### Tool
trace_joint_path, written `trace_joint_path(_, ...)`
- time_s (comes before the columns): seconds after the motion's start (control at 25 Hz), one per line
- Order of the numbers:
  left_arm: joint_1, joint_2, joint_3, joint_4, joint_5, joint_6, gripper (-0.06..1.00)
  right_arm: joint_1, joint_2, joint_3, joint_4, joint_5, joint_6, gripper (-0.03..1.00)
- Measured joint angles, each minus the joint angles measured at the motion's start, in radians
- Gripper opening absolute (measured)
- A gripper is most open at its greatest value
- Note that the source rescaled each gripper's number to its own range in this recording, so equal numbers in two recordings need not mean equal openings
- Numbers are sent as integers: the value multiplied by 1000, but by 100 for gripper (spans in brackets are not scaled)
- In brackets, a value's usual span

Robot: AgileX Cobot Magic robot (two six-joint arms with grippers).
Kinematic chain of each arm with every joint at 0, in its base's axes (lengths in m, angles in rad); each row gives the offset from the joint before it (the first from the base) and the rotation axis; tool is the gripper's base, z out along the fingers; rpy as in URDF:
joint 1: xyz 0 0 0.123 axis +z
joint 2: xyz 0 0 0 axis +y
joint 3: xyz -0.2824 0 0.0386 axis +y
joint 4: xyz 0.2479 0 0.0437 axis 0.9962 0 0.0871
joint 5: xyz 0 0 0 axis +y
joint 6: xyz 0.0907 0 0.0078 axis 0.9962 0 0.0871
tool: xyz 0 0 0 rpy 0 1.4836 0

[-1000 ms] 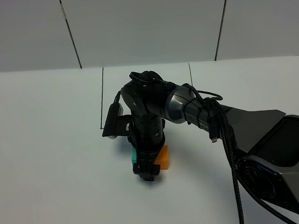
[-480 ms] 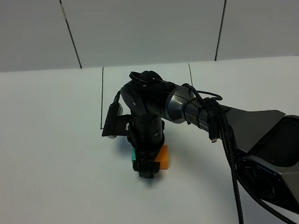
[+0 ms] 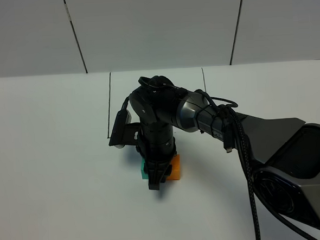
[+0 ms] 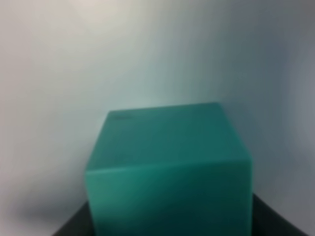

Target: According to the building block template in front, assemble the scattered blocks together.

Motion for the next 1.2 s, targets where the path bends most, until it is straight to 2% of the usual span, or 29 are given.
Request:
trace_joint_path(0.16, 0, 0, 0, 0, 0, 0, 69, 0, -2, 0, 1, 0, 13, 1)
trace_joint_path(0.28, 0, 0, 0, 0, 0, 0, 69, -1, -19, 0, 5, 28, 95, 1)
trace_joint_path(0.36, 0, 0, 0, 0, 0, 0, 69, -1, -48, 0, 5, 31, 192, 1)
trace_joint_path(0.56, 0, 0, 0, 0, 0, 0, 69, -1, -128, 0, 48, 32, 521, 1)
trace_joint_path(0.64, 0, 0, 0, 0, 0, 0, 69, -1, -132, 0, 84, 33, 672, 1)
trace_joint_path(0.76, 0, 0, 0, 0, 0, 0, 69, -6, -132, 0, 146, 33, 965, 1)
trace_joint_path(0.84, 0, 0, 0, 0, 0, 0, 69, -10, -132, 0, 182, 28, 1095, 1)
trace_joint_path(1.04, 0, 0, 0, 0, 0, 0, 69, -12, -132, 0, 183, -15, 1306, 1)
trace_joint_path(1.2, 0, 0, 0, 0, 0, 0, 69, -12, -118, 0, 114, -21, 1416, 1)
